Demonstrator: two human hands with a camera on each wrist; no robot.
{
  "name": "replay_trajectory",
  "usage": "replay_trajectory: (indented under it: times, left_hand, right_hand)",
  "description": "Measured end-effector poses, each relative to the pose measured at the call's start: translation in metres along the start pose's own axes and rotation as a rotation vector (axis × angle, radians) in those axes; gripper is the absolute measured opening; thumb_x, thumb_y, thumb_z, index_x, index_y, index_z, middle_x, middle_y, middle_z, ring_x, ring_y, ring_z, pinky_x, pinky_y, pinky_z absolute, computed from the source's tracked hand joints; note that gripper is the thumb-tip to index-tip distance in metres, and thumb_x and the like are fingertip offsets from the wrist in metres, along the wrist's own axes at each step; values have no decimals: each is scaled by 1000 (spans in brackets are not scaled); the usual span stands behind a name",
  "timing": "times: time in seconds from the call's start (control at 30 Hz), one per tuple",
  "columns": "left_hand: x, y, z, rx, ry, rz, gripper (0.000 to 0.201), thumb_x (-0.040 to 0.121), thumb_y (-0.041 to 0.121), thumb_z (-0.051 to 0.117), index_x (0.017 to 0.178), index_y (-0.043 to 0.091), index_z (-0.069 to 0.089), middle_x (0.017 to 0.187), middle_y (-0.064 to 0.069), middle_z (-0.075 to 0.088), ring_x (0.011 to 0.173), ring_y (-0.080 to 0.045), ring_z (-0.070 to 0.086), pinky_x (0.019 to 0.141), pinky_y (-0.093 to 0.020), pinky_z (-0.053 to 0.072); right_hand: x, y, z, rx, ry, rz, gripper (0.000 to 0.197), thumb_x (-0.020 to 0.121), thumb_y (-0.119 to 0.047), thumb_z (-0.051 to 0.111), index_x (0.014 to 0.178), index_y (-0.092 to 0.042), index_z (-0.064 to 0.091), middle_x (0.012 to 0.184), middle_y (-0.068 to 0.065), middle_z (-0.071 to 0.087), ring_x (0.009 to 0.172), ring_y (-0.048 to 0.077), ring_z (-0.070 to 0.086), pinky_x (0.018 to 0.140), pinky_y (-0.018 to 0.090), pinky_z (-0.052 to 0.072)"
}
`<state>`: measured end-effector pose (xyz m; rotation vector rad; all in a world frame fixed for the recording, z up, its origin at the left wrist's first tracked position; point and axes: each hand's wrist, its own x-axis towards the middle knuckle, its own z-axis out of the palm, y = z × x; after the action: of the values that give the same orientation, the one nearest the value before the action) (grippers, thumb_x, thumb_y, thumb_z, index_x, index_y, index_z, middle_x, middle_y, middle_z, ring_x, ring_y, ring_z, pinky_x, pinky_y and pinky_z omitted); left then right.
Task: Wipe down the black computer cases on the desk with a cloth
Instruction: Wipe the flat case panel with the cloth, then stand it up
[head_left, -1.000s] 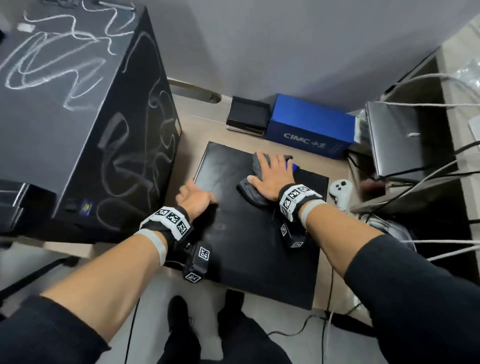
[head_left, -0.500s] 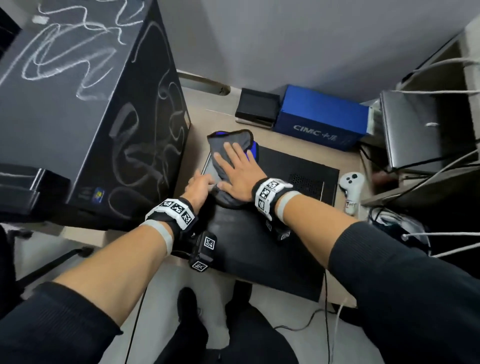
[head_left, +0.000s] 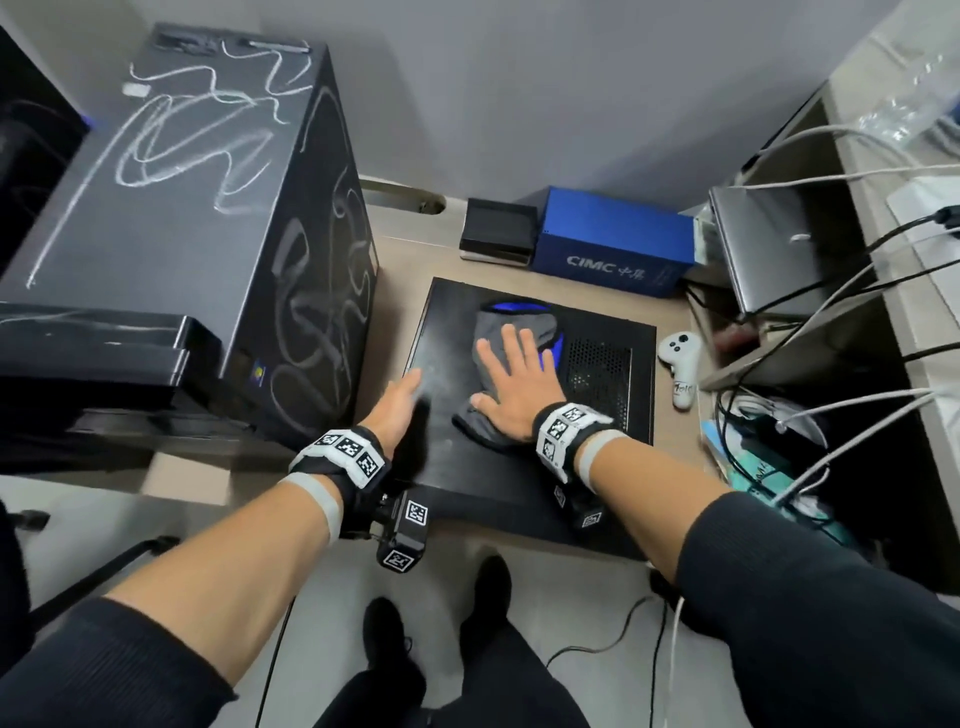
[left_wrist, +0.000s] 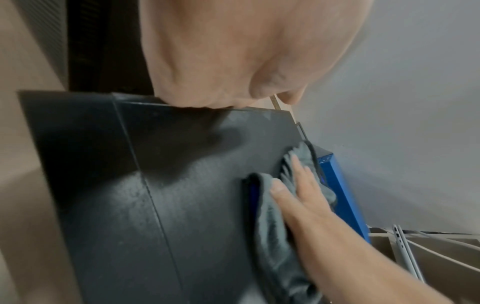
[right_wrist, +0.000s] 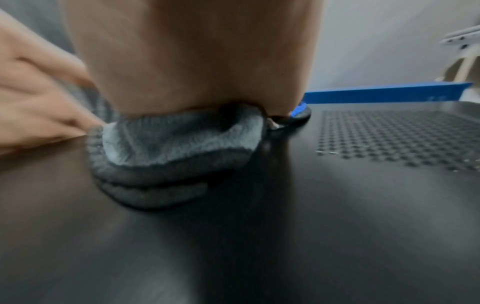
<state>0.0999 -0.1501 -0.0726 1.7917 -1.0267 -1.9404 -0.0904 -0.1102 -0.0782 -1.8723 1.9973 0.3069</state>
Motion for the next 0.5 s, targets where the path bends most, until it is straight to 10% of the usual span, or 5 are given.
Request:
replay_trajectory:
  times: [0.13, 0.23, 0.37, 0.5]
  left_hand:
    - [4, -9, -3, -4, -64, 0, 112, 77, 91, 37, 156, 12, 25, 159, -19, 25, 145, -24, 32, 121, -37, 22]
    - [32, -23, -20, -18, -42, -78, 136, 51, 105, 42, 156, 20, 32, 159, -5, 35, 141, -20, 41, 116, -41, 32]
    - [0, -12, -28, -75, -24, -29, 75, 90, 77, 38, 114, 13, 70, 110, -6, 74, 98, -18, 70, 79, -33, 53]
    - [14, -28, -32, 71, 103, 26, 81, 70, 78, 47, 110, 12, 72, 117, -9, 73, 109, -27, 67, 105, -47, 48]
  right_hand:
    - [-42, -42, 29, -75, 12, -251, 75, 98, -59, 35, 159, -33, -1, 165, 8, -18, 152, 31, -18, 121, 56, -3]
    - [-58, -49, 42, -120, 25, -376, 72, 99, -57, 37, 159, -33, 5, 167, 7, -12, 153, 31, -14, 121, 56, -1]
    - [-61, -69, 47, -144, 48, -553, 70, 97, -51, 46, 158, -33, 15, 168, 7, -1, 154, 32, -5, 121, 57, 4]
    - [-53, -75, 49, -108, 65, -630, 68, 96, -52, 47, 157, -34, 22, 167, 5, 10, 154, 28, 1, 121, 53, 2]
